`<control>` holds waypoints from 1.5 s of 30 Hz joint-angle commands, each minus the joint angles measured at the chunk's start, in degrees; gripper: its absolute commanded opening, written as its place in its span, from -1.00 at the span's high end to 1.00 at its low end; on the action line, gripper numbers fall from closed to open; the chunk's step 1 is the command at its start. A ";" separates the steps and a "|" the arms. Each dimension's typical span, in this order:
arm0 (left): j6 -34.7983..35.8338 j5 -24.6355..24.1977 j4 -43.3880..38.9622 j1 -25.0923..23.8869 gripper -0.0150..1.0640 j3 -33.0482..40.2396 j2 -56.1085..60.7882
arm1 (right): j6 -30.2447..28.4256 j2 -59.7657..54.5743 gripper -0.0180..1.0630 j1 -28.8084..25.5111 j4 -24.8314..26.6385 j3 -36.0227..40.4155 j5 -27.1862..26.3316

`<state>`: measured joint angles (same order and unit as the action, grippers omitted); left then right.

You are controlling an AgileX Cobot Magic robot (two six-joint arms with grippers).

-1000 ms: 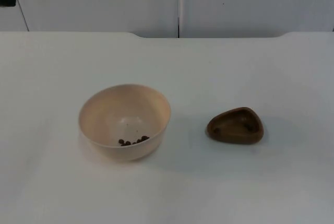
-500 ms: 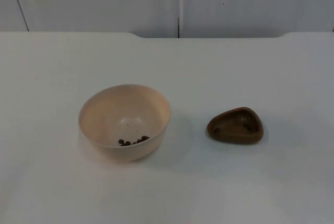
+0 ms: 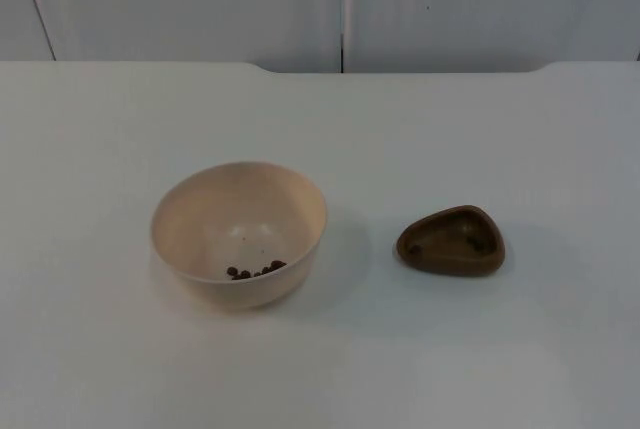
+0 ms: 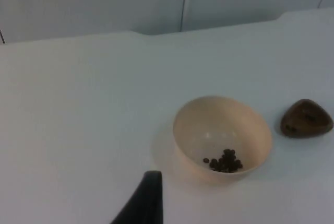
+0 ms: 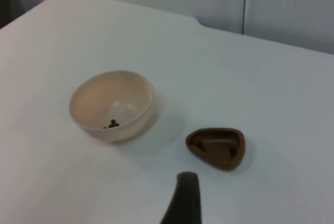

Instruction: Pick up the bowl with the left hand and pour the coffee beans from the cup into the bowl with the right hand.

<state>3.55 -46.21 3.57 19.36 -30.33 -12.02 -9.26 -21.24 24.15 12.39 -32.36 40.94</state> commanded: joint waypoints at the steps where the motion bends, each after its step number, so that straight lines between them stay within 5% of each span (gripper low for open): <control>1: -0.26 -0.92 0.72 0.26 -0.84 0.28 3.29 | -0.63 3.47 -0.29 -0.13 0.30 1.01 1.80; 11: -5.36 -9.89 0.49 0.26 -0.84 0.28 5.65 | -2.22 12.72 -0.29 -0.13 0.19 1.18 7.59; 30: -6.25 -11.83 0.49 0.26 -0.84 0.28 6.73 | -2.33 21.24 -0.29 -0.13 -0.71 1.44 18.54; 37: -6.15 -12.50 0.19 0.26 -0.84 0.28 12.02 | 4.73 21.24 -0.29 -0.13 -9.35 2.41 20.70; 45: -2.50 -15.29 -1.58 0.11 -0.84 1.90 12.02 | 4.58 21.24 -0.29 -0.13 -9.34 2.84 20.96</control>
<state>-0.44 -61.25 2.87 19.36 -28.73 -0.23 -4.72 -0.19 24.15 3.28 -29.58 61.95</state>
